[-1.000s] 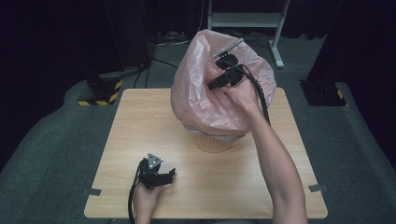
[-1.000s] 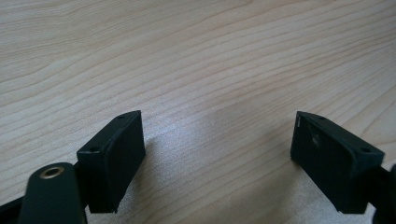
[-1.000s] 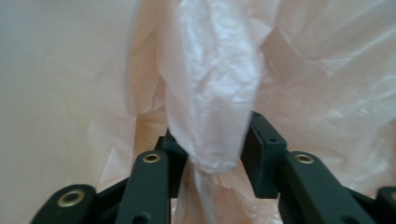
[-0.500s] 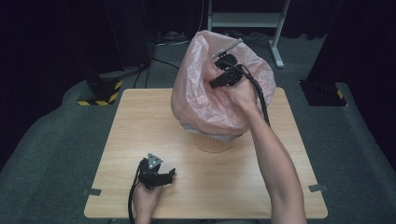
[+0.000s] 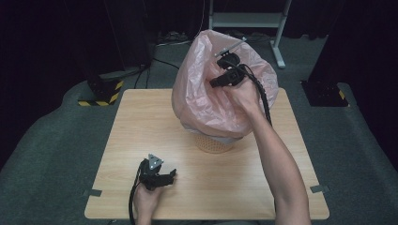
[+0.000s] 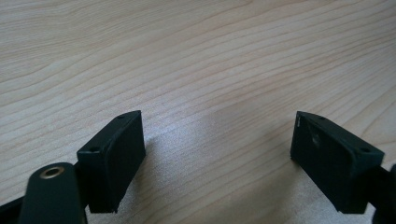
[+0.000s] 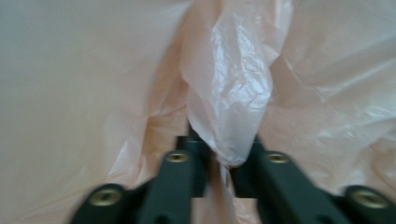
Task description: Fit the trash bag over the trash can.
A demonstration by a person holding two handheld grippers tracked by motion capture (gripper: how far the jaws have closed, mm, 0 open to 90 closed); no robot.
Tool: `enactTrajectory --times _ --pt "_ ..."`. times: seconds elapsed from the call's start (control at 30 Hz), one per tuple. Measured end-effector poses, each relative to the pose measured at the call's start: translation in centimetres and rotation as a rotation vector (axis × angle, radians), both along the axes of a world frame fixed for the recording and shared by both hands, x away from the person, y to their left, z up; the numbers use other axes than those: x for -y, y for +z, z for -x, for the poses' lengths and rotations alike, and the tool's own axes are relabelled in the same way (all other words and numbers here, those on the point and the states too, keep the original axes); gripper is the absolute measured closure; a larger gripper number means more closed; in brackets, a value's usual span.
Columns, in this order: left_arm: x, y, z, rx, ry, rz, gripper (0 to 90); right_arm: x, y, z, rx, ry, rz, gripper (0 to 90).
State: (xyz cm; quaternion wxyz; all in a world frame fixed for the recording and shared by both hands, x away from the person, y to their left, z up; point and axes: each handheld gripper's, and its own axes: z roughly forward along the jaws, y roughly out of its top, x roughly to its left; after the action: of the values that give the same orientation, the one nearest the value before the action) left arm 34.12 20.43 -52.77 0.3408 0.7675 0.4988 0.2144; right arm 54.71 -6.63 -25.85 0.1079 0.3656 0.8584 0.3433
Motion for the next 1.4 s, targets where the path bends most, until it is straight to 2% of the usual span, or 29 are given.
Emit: enactTrajectory --times 0.1,0.27,0.3,0.4,0.43,0.47,0.5,0.57,0.63,0.87,0.9,1.0,1.2,1.27,1.4 --pt "0.0 0.0 0.0 0.000 0.000 -0.001 17.7 -0.4 -0.4 -0.3 -0.014 0.011 0.006 88.2" --pt "0.0 0.0 0.0 0.000 0.000 0.000 17.7 -1.0 -1.2 -1.2 -0.051 0.009 0.030 88.7" --pt "0.0 0.0 0.0 0.000 0.000 0.000 17.7 -1.3 -1.8 -1.6 -0.073 0.005 0.044 88.7" --pt "0.0 0.0 0.0 0.000 0.000 0.000 17.7 -1.5 -2.4 -1.9 -0.098 -0.001 0.058 87.1" --pt "0.0 0.0 0.0 0.000 0.000 0.000 17.7 -1.5 -2.4 -1.9 -0.098 -0.001 0.058 87.1" --pt "0.0 0.0 0.0 0.001 0.000 0.000 17.7 -1.5 -2.3 -1.9 -0.097 -0.006 0.050 78.3" --pt "0.0 0.0 0.0 0.001 0.000 0.000 17.7 -1.5 -2.3 -1.9 -0.097 -0.006 0.050 78.3" --pt "0.0 0.0 0.0 0.001 0.000 -0.001 17.7 -1.4 -1.9 -1.4 -0.078 -0.013 0.058 68.2" --pt "0.0 0.0 0.0 0.000 0.000 0.000 17.7 -1.3 -1.7 -1.2 -0.075 -0.016 0.061 64.0" --pt "0.0 0.0 0.0 0.000 0.000 0.000 17.7 -0.9 -1.2 -0.6 -0.051 -0.010 0.039 61.5" --pt "0.0 0.0 0.0 0.000 0.000 0.000 17.7 -0.9 -1.1 -0.6 -0.044 -0.009 0.032 64.2" --pt "0.0 0.0 0.0 0.000 0.000 0.000 17.8 -0.8 -1.1 -0.7 -0.040 -0.011 0.025 64.8" --pt "0.0 0.0 0.0 0.000 0.001 -0.001 17.7 -1.0 -0.9 -0.1 -0.015 0.004 0.038 56.0" --pt "0.0 0.0 0.0 0.001 0.000 0.000 17.8 -0.9 -0.6 0.2 -0.003 0.004 0.031 57.8" --pt "0.0 0.0 0.0 -0.001 0.000 -0.002 17.8 -0.7 -0.4 0.3 0.005 0.019 0.013 80.6"
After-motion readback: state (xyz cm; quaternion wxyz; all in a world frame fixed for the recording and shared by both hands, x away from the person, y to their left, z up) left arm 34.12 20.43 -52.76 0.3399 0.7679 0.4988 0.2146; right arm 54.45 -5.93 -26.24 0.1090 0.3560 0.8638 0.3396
